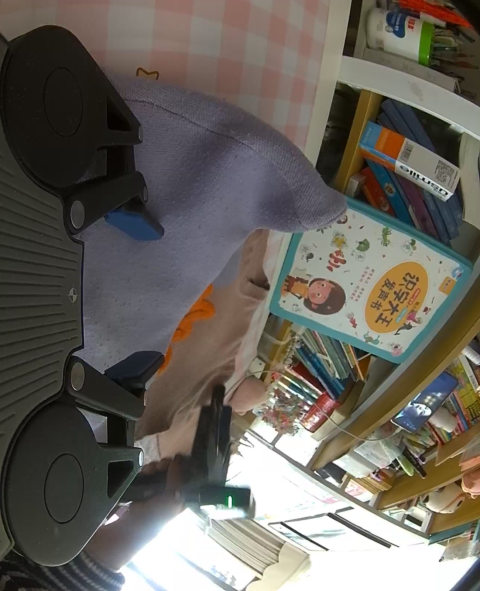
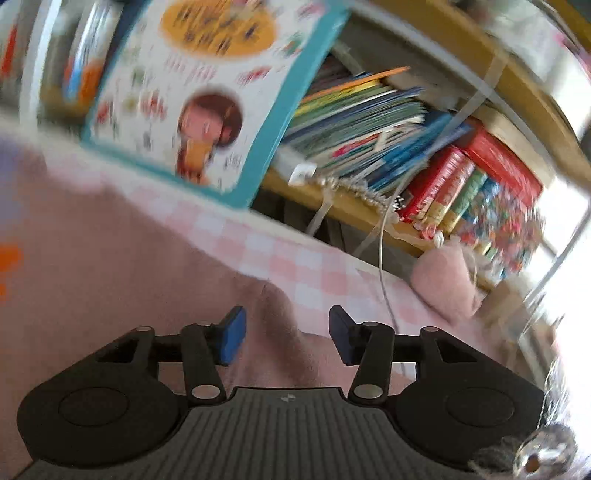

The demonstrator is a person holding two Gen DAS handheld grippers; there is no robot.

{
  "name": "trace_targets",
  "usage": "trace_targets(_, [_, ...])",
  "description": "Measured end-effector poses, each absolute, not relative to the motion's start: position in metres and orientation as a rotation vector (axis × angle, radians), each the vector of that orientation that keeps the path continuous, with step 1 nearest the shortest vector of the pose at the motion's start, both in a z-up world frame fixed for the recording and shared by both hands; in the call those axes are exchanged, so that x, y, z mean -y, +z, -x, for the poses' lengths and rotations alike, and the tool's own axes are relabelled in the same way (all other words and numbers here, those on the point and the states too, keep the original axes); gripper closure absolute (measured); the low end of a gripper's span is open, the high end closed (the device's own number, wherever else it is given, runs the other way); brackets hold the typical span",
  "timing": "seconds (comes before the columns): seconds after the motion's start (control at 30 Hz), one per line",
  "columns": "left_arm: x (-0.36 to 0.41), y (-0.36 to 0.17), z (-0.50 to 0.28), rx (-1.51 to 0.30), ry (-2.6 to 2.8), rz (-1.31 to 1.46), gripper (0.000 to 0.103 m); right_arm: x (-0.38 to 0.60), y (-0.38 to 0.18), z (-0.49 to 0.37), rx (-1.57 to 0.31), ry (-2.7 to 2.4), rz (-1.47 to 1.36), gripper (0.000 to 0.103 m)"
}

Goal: Fold clothes

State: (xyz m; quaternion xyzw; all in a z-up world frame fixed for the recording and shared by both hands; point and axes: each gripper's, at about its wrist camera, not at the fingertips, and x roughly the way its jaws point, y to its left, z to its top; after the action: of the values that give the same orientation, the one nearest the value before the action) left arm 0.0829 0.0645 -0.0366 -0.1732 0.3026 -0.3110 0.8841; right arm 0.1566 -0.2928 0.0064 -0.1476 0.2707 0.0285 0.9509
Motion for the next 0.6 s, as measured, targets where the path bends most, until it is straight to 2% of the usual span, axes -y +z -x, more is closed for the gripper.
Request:
trace_targets(0.13, [-0.065, -0.037, -0.083, -0.630, -0.651, 0.361, 0.034, 0.311, 0.015, -0.116, -0.540, 0.124, 0.083, 0.056])
trace_targets(0.3, [-0.060, -0.034, -0.079, -0.629, -0.635, 0.326, 0.033, 0.321, 0.000, -0.078, -0.575, 0.218, -0.046, 0.056])
trace_targets(0.6, [0.021, -0.001, -0.016, -0.551, -0.778, -0.055, 0.033, 0.328, -0.017, -0.059, -0.618, 0.248, -0.113, 0.059])
